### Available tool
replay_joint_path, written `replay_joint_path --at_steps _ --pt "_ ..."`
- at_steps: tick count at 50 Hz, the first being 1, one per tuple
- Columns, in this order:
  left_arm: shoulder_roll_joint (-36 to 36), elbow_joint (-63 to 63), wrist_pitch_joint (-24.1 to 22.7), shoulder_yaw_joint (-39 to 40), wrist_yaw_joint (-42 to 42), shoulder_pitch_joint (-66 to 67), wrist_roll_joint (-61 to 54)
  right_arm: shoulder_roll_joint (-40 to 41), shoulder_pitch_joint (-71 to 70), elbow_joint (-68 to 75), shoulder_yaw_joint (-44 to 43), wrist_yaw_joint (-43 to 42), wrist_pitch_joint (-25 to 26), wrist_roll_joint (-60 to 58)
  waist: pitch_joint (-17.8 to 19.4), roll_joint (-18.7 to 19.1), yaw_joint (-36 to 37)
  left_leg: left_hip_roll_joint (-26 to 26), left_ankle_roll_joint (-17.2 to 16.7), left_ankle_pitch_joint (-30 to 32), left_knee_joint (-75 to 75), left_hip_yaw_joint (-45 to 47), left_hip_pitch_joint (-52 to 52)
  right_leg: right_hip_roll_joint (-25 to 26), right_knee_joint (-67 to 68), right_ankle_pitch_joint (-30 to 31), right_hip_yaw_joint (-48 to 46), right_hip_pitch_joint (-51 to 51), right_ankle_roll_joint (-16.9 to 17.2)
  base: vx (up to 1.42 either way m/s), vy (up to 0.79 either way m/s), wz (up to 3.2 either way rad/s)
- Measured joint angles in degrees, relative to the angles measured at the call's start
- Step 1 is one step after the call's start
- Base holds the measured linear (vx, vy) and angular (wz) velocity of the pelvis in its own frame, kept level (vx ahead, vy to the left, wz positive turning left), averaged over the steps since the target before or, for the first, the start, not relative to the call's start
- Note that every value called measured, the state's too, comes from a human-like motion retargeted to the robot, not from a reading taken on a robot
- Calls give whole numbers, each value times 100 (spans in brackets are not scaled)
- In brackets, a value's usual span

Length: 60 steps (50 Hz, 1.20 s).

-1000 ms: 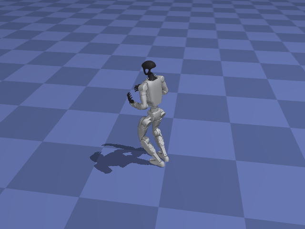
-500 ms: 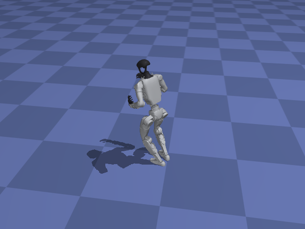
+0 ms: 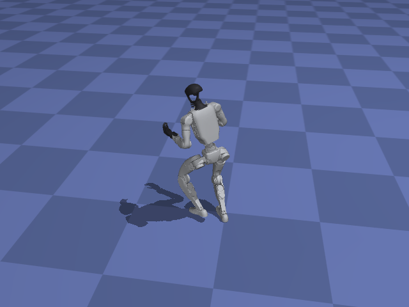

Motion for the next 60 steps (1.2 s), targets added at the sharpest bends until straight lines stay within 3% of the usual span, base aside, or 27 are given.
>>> replay_joint_path --at_steps 4,7,10,13,15,18,23,25,29,32,35,38,41,43,47,50,52,57,60 --pt "-50 -39 38 -88 -259 856 -227 -73 -115 -689 329 70 -184 -19 -376 -585 238 -1255 -266 570 -2399 482 200 -571 -222 636 246 -12 477 53 -4 -37" --pt "-173 -177 22 -105 -222 1249 -234 -147 -80 -1055 633 223 -250 -67 -532 -1055 115 -2245 -281 1101 -3826 791 725 -1378 516 862 331 -150 757 53 -3 -17" --pt "-242 -338 15 -160 -170 1292 -144 -158 95 -1271 904 499 -280 -32 -576 -1177 -62 -2567 74 682 -3361 821 891 -1947 1986 1125 357 -377 786 49 -2 -39" --pt "-190 -522 48 -221 -103 988 219 -140 473 -1320 1113 873 -176 47 -472 -1194 -494 -2817 570 -208 -2717 822 1236 -2467 3571 1304 656 -875 610 54 3 -25" --pt "-74 -513 131 -206 17 454 480 -177 752 -1303 1092 1167 -93 122 -315 -1057 -812 -2806 690 -540 -2665 797 1652 -2523 3974 1316 880 -1357 419 59 6 -37" --pt "137 -615 122 -175 46 -106 445 -330 1400 -1288 843 1235 -50 84 -310 -715 -1337 -2487 553 -599 -2833 820 2202 -2354 3205 1133 747 -1903 297 63 0 -23" --pt "455 -751 -121 -241 40 -421 475 -439 2234 -1124 409 1094 33 82 -524 -117 -1653 -1547 -63 161 -2430 835 2541 -1264 588 1500 315 -1917 716 63 -10 -24" --pt "446 -752 -119 -273 11 -390 469 -419 2301 -1069 394 998 67 109 -504 56 -1521 -1073 -140 345 -1529 750 2404 -886 327 1588 152 -1678 678 57 -15 -41" --pt "215 -489 103 -341 1 -38 504 -442 1879 -1054 545 707 175 -129 -334 89 -1034 -244 265 465 615 615 1832 -575 1023 843 26 -1305 169 59 -14 -47" --pt "49 -60 335 -296 -22 233 576 -466 893 -943 745 449 263 -479 -98 102 -589 100 522 135 1097 470 1161 -306 1108 435 29 -894 56 64 -9 -62" --pt "68 77 396 -92 -170 693 448 -450 136 -1084 711 357 281 -565 -93 -43 -199 -42 487 -7 152 679 598 -382 856 436 53 -535 166 67 0 -49" --pt "172 -60 340 42 -371 1099 270 -449 -37 -1342 618 287 221 -571 -357 -334 -69 -595 22 607 -1598 1176 426 -763 574 1027 -37 -320 576 66 5 0" --pt "158 -239 309 -20 -371 1208 296 -528 12 -1460 649 409 159 -637 -541 -696 -233 -1449 -279 1429 -2910 1577 596 -1501 1212 1756 -81 -430 948 59 6 28" --pt "149 -386 296 -97 -328 1134 386 -547 141 -1482 744 520 166 -665 -572 -822 -362 -1735 -149 1405 -2802 1577 632 -1877 2069 1861 -85 -548 950 52 4 16" --pt "227 -693 345 -281 -109 538 944 -418 513 -1267 994 805 267 -628 -466 -885 -738 -2115 559 76 -1820 1188 756 -2273 3872 1576 275 -1061 668 50 4 34" --pt "279 -703 405 -479 165 -307 1283 -288 765 -794 1121 1024 303 -627 -221 -762 -1088 -2232 776 -483 -1514 865 1033 -2234 4110 1358 623 -1654 467 48 4 61" --pt "253 -748 315 -539 209 -660 1100 -324 1073 -696 1063 1040 251 -637 -166 -596 -1313 -2156 718 -437 -1674 681 1241 -2069 3402 1256 682 -1941 450 48 -1 70" --pt "262 -747 50 -621 34 -773 615 -467 1617 -604 978 1073 300 -408 -249 -173 -1367 -1855 32 571 -1315 -65 1122 -956 1128 1616 903 -1980 772 42 -10 68" --pt "182 -538 171 -680 -120 -585 478 -538 1450 -598 1086 1063 439 -379 -181 -90 -949 -1541 -89 923 -64 -293 701 -719 1173 1272 738 -1751 507 33 -15 39"
